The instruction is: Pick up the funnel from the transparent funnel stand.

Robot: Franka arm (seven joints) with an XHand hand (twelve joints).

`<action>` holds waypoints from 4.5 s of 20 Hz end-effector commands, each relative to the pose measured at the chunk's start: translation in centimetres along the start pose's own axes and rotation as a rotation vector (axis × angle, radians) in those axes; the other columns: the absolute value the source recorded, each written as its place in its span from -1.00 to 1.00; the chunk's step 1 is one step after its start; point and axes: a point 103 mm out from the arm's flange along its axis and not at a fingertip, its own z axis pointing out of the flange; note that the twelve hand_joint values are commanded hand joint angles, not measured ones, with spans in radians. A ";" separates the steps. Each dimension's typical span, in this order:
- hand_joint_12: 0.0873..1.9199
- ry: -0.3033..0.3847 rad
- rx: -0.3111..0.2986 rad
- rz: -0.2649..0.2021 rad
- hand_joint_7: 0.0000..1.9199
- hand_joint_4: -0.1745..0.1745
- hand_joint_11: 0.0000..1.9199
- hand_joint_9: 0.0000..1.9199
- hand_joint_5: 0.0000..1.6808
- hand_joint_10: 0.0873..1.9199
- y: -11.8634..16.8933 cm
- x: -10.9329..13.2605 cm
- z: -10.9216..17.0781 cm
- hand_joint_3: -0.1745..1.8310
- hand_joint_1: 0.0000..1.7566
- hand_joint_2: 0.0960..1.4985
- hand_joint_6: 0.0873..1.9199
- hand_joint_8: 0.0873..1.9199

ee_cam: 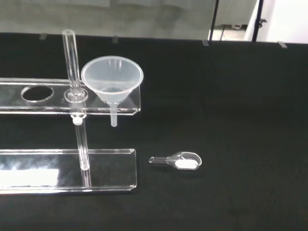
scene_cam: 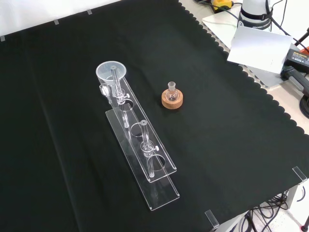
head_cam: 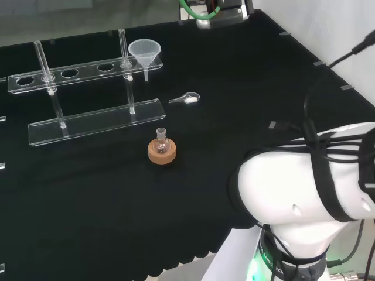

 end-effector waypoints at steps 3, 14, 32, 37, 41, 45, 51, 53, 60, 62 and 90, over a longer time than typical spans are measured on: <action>0.38 -0.011 0.030 0.039 -1.00 0.11 -0.88 -0.85 -0.78 -0.40 5.8 0.2 2.1 -0.43 -1.00 0.55 -1.00 -0.65; 0.41 0.004 0.185 -0.111 -1.00 0.05 -0.91 -0.85 -0.83 -0.37 16.9 -0.1 6.6 -0.51 -0.83 0.37 -1.00 -0.59; 0.51 -0.047 0.406 -0.151 -1.00 0.18 -0.92 -0.98 -1.00 -0.30 23.0 2.4 13.1 -0.62 -0.47 -0.07 -1.00 -0.94; 0.55 -0.080 0.430 -0.200 -1.00 0.29 -0.88 -1.00 -1.00 -0.48 23.4 3.8 14.0 -0.64 -0.41 -0.13 -1.00 -1.00; 0.57 -0.088 0.437 -0.207 -1.00 0.27 -0.88 -1.00 -1.00 -0.40 23.8 3.5 14.6 -0.65 -0.39 -0.14 -1.00 -1.00; 0.57 -0.093 0.444 -0.212 -0.99 0.24 -0.88 -1.00 -1.00 -0.34 23.9 3.9 15.2 -0.65 -0.38 -0.15 -1.00 -1.00; 0.58 -0.090 0.446 -0.221 -0.98 0.21 -0.87 -1.00 -1.00 -0.26 23.6 5.0 15.9 -0.65 -0.36 -0.16 -1.00 -1.00; 0.58 -0.097 0.444 -0.227 -0.97 0.20 -0.86 -1.00 -1.00 -0.24 23.6 5.4 16.1 -0.65 -0.36 -0.16 -1.00 -1.00; 0.58 -0.060 0.455 -0.256 -0.93 0.18 -0.84 -0.98 -0.99 -0.19 24.8 0.8 15.2 -0.65 -0.31 -0.16 -1.00 -1.00; 0.58 -0.081 0.451 -0.248 -0.93 0.18 -0.83 -0.98 -0.98 -0.19 24.5 1.4 15.6 -0.65 -0.30 -0.16 -1.00 -1.00; 0.55 -0.115 0.428 -0.176 -0.95 0.13 -0.77 -0.90 -0.90 -0.20 24.2 1.4 15.4 -0.59 -0.27 -0.18 -1.00 -0.82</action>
